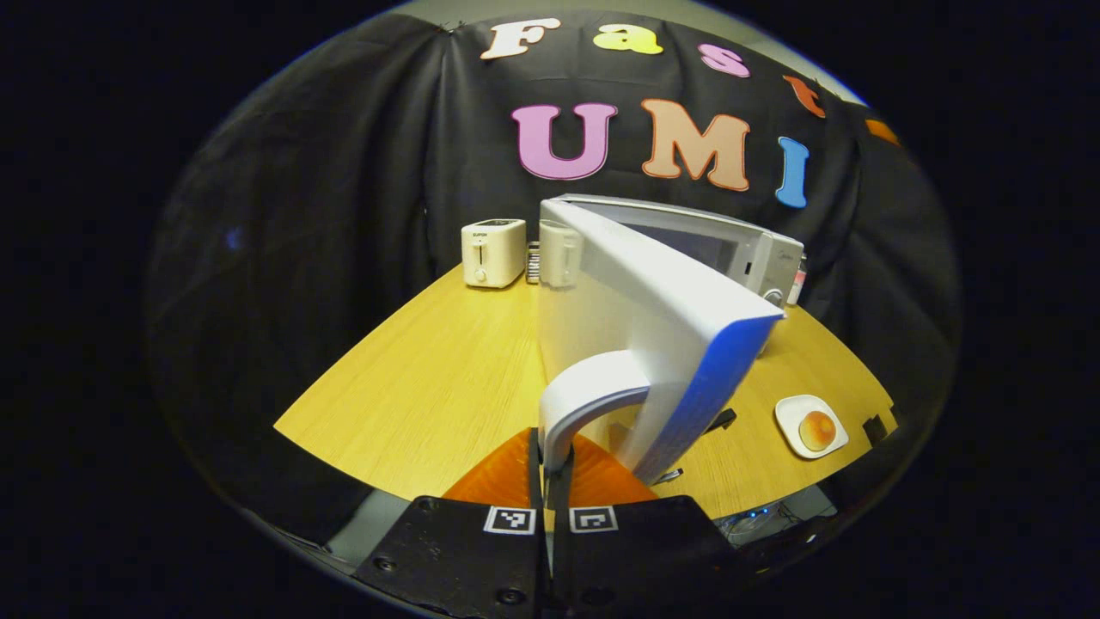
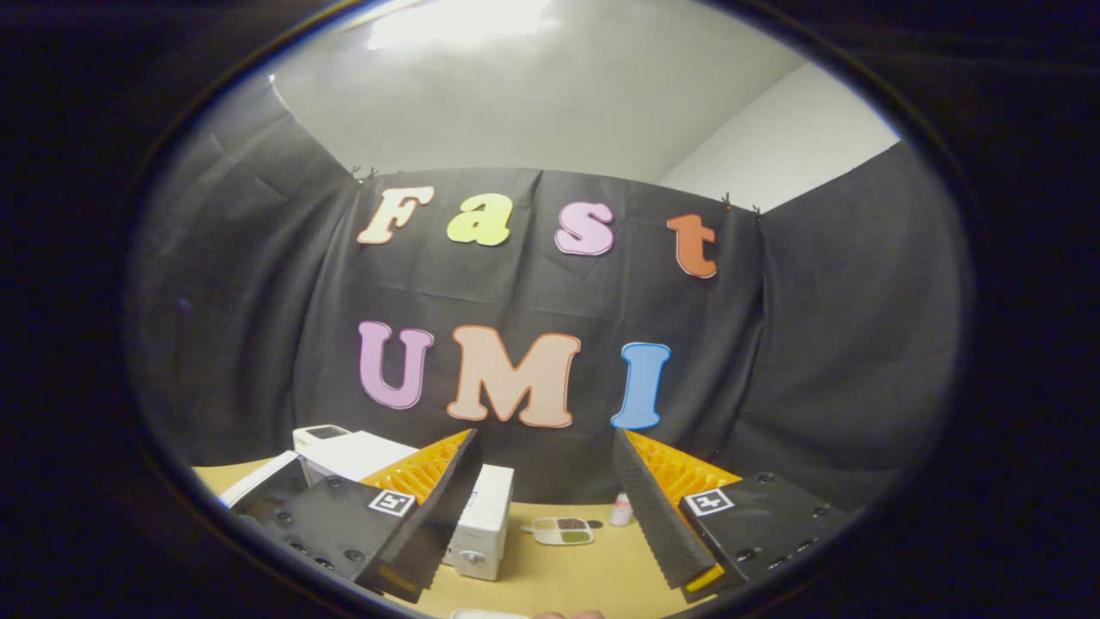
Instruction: Open the microwave oven with the left hand, put the food in, and close the microwave oven.
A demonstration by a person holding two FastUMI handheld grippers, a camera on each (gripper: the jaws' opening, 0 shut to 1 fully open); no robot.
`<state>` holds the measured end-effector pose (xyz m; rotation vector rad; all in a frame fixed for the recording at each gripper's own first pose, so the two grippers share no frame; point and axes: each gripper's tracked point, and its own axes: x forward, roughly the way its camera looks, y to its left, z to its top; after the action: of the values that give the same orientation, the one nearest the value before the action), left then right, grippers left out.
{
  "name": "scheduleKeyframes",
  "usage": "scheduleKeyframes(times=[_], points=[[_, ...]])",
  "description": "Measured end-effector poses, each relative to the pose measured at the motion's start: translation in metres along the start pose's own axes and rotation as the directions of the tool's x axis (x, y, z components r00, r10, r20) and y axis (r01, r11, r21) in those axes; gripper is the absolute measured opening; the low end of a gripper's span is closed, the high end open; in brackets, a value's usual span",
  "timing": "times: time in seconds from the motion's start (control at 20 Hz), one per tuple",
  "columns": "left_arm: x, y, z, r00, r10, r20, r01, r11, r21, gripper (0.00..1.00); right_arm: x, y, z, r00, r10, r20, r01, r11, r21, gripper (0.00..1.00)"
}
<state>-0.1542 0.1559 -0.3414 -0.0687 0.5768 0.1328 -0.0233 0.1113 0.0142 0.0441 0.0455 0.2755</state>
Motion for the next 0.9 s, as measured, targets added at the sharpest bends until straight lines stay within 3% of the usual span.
scheduleKeyframes(times=[0.2, 0.35, 0.45, 0.55, 0.6, 0.65, 0.9], points=[[0.002, 0.021, 0.007, 0.996, -0.083, 0.025, 0.082, 0.996, 0.031, 0.00, -0.011, 0.024, 0.005, 1.000, 0.023, -0.014, -0.024, 0.999, -0.028, 0.97], [0.005, 0.040, 0.008, 0.990, -0.133, 0.037, 0.132, 0.991, 0.006, 0.07, -0.020, 0.040, 0.001, 0.999, 0.027, -0.040, -0.028, 0.999, -0.029, 0.97], [0.005, 0.050, 0.007, 0.989, -0.143, 0.048, 0.142, 0.990, 0.019, 0.20, -0.025, 0.050, 0.004, 0.998, 0.032, -0.045, -0.034, 0.998, -0.047, 0.97], [0.009, 0.058, 0.003, 0.988, -0.149, 0.044, 0.148, 0.989, 0.021, 0.59, -0.030, 0.062, 0.002, 0.997, 0.044, -0.056, -0.047, 0.997, -0.059, 0.97], [0.009, 0.058, 0.006, 0.987, -0.151, 0.049, 0.150, 0.988, 0.019, 0.88, -0.033, 0.067, 0.001, 0.997, 0.049, -0.062, -0.053, 0.997, -0.063, 0.97], [0.008, 0.057, 0.006, 0.987, -0.149, 0.056, 0.147, 0.989, 0.026, 0.95, -0.036, 0.071, 0.004, 0.997, 0.054, -0.063, -0.058, 0.996, -0.065, 0.97], [0.010, 0.058, 0.006, 0.990, -0.128, 0.057, 0.127, 0.992, 0.025, 0.98, -0.043, 0.081, 0.016, 0.997, 0.060, -0.040, -0.063, 0.994, -0.093, 0.97]])
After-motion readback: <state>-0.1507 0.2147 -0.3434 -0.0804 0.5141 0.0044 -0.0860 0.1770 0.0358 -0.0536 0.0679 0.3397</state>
